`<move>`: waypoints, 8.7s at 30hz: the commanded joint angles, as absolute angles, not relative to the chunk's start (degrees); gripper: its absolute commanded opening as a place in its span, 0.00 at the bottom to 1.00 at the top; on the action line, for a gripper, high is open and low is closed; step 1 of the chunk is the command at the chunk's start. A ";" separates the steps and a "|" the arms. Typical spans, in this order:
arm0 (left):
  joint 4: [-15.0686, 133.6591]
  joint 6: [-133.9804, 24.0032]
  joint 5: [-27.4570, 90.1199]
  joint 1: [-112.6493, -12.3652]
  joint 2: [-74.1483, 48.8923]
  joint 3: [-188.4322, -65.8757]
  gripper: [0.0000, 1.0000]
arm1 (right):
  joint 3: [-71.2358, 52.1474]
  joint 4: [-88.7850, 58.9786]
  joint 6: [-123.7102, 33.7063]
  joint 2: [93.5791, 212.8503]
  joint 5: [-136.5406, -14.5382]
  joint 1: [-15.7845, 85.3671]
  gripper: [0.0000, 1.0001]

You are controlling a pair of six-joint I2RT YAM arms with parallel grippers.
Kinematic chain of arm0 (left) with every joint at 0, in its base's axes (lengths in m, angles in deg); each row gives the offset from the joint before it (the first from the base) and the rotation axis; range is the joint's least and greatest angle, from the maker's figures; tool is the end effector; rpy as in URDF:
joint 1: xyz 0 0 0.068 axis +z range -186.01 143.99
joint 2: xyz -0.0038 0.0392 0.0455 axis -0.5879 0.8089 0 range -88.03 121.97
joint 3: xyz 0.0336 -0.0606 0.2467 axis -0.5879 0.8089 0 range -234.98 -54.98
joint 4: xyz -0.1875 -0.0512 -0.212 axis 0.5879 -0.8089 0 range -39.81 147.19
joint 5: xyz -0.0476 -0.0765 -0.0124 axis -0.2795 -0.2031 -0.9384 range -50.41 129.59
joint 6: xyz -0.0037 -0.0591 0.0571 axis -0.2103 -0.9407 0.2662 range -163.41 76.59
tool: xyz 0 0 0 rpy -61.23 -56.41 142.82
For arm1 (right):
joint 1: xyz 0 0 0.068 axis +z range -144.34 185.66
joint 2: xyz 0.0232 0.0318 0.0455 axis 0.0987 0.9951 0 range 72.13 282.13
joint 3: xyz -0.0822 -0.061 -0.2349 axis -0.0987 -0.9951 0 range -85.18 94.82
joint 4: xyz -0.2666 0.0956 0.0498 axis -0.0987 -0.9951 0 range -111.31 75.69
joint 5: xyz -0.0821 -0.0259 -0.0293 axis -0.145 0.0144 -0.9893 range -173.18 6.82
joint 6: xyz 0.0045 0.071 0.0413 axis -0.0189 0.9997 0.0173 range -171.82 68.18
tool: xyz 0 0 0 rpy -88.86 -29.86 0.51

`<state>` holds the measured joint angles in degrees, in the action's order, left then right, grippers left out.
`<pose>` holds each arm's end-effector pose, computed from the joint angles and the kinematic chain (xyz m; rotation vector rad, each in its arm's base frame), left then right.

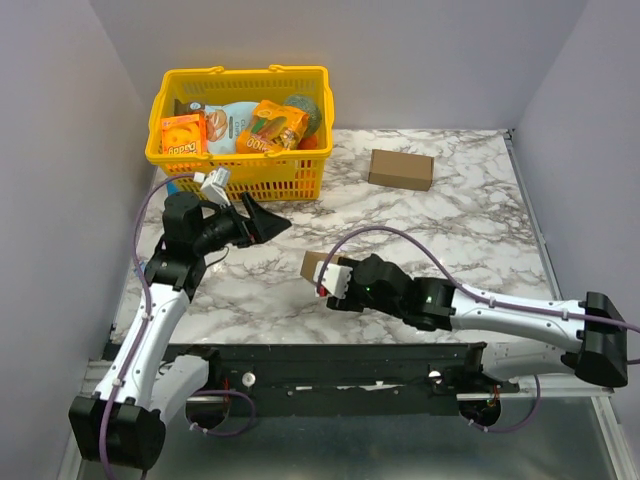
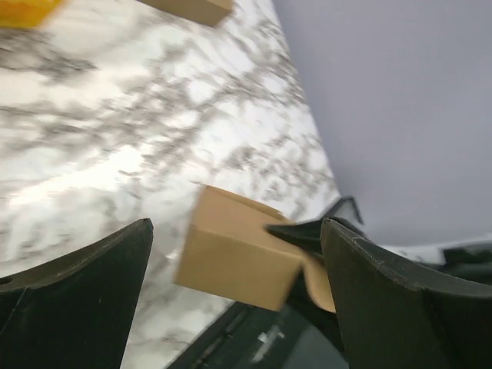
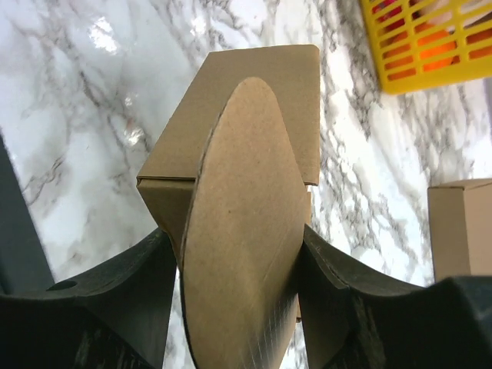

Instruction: Fold the paper box

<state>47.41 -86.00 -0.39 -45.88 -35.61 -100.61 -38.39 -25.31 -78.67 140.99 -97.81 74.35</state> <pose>0.2590 -0.0917 0.2996 -0.0410 1.9903 -1.2602 0.1354 0.2975 0.2187 -1.4747 1.5384 0.1566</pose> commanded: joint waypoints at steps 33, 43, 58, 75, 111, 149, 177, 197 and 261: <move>35.48 -59.58 20.08 -44.36 -37.94 -97.52 0.99 | 17.56 -83.48 -81.35 184.89 -74.39 54.01 0.58; 35.22 -59.32 19.91 -44.36 -36.97 -97.61 0.99 | 17.30 -81.02 -81.79 185.60 -76.67 53.56 0.85; 39.26 -56.42 12.87 -46.02 -38.47 -96.82 0.98 | 12.74 -59.59 -73.63 168.30 -87.48 52.69 1.00; 37.51 -41.50 29.31 -71.77 -29.60 -104.46 0.89 | -26.72 -36.81 -57.44 139.90 -80.02 40.73 0.79; 40.14 -40.77 33.79 -75.29 -13.77 -109.39 0.51 | -28.23 -41.73 -61.05 146.75 -85.63 45.21 0.49; 42.25 -60.63 41.70 -78.63 -8.58 -114.49 0.00 | -26.64 -41.20 -48.48 147.63 -106.03 54.36 0.01; 45.41 -75.40 45.57 -82.50 -7.53 -110.36 0.00 | -27.26 -41.29 -46.28 148.42 -109.02 55.76 0.01; 50.16 -84.37 47.15 -83.91 -4.89 -108.95 0.00 | -29.02 -40.23 -45.58 147.63 -110.51 57.08 0.01; 42.78 -83.22 65.34 -98.76 1.97 -107.63 0.00 | -17.68 -48.32 -34.24 153.08 -103.13 54.53 0.01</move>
